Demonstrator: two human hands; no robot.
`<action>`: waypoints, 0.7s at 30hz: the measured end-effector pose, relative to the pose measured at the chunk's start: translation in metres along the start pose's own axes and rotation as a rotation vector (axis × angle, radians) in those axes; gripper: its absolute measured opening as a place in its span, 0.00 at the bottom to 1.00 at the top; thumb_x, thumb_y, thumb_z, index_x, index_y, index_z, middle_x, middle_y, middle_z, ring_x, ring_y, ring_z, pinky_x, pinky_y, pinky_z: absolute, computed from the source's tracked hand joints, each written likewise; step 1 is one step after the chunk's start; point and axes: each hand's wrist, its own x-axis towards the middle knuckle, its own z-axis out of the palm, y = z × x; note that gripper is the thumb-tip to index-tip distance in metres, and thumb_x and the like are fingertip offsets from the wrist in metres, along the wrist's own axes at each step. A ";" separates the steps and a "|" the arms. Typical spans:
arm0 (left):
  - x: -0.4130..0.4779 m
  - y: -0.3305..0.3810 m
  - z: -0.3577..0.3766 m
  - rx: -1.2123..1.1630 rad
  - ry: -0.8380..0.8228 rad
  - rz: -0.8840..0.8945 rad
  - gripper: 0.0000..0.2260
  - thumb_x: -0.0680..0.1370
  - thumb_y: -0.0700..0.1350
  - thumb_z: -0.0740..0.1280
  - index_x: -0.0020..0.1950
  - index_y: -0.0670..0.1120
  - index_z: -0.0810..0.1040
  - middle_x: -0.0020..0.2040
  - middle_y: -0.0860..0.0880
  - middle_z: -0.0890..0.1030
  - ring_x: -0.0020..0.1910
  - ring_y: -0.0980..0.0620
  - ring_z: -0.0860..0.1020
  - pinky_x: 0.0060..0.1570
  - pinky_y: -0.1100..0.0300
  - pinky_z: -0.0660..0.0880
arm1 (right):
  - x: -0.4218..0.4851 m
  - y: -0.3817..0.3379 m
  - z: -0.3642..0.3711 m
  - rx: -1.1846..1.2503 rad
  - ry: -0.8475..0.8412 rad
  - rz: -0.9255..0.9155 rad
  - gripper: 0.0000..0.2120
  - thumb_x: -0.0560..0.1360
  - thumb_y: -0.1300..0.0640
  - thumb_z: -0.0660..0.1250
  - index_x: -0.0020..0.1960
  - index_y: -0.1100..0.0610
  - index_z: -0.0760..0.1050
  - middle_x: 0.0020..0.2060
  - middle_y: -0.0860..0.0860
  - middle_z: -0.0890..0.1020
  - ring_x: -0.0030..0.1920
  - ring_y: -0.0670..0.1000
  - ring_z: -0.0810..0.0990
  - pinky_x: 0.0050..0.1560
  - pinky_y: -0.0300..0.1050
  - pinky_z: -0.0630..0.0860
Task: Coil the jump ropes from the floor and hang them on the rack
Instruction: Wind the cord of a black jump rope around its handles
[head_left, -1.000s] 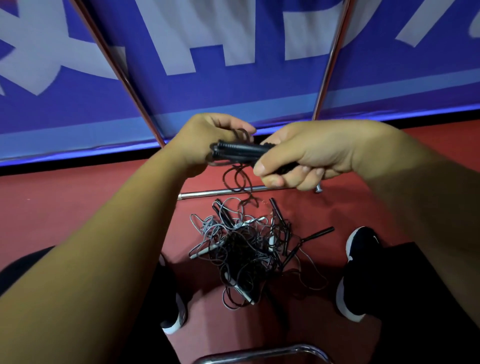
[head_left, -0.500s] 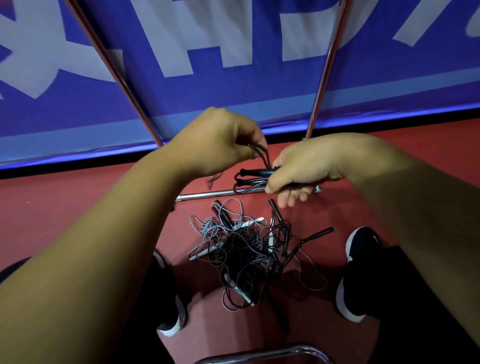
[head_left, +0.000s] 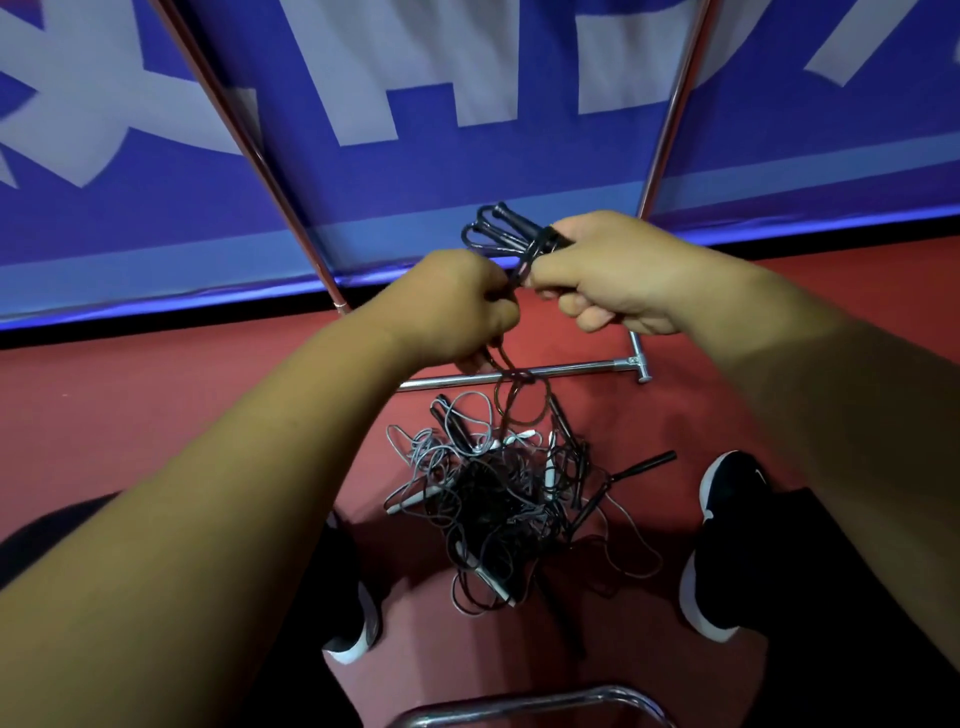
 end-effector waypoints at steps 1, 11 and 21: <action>0.001 -0.001 0.002 -0.011 0.032 -0.016 0.07 0.80 0.41 0.65 0.50 0.41 0.83 0.40 0.44 0.86 0.32 0.47 0.86 0.41 0.49 0.85 | -0.001 -0.002 0.000 0.044 -0.029 -0.005 0.06 0.79 0.65 0.68 0.53 0.58 0.72 0.34 0.53 0.72 0.26 0.46 0.62 0.23 0.37 0.55; 0.000 -0.015 -0.022 -0.561 -0.129 0.207 0.13 0.87 0.50 0.62 0.57 0.42 0.80 0.57 0.47 0.86 0.61 0.51 0.82 0.69 0.54 0.74 | -0.006 -0.011 -0.014 0.344 0.013 -0.020 0.17 0.83 0.41 0.68 0.53 0.56 0.76 0.34 0.49 0.74 0.27 0.44 0.59 0.22 0.35 0.55; -0.010 -0.002 -0.016 -0.823 -0.230 0.194 0.22 0.85 0.60 0.56 0.45 0.43 0.74 0.21 0.47 0.62 0.18 0.51 0.57 0.28 0.59 0.70 | -0.015 -0.019 -0.023 0.326 -0.052 -0.003 0.17 0.80 0.39 0.70 0.52 0.53 0.74 0.35 0.49 0.74 0.27 0.43 0.58 0.20 0.36 0.54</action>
